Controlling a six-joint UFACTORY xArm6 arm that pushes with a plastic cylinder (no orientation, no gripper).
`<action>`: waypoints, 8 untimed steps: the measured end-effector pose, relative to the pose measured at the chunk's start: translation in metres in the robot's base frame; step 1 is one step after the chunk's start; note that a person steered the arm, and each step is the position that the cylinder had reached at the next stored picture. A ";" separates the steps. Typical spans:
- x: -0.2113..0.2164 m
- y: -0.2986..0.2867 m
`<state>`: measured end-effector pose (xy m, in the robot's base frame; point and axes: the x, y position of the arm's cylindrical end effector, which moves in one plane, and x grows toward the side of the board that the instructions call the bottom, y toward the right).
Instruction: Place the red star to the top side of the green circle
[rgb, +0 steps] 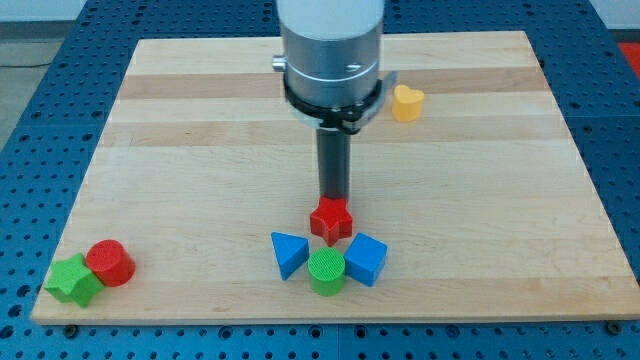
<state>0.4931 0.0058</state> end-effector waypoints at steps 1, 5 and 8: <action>0.004 0.003; 0.024 0.004; 0.024 0.031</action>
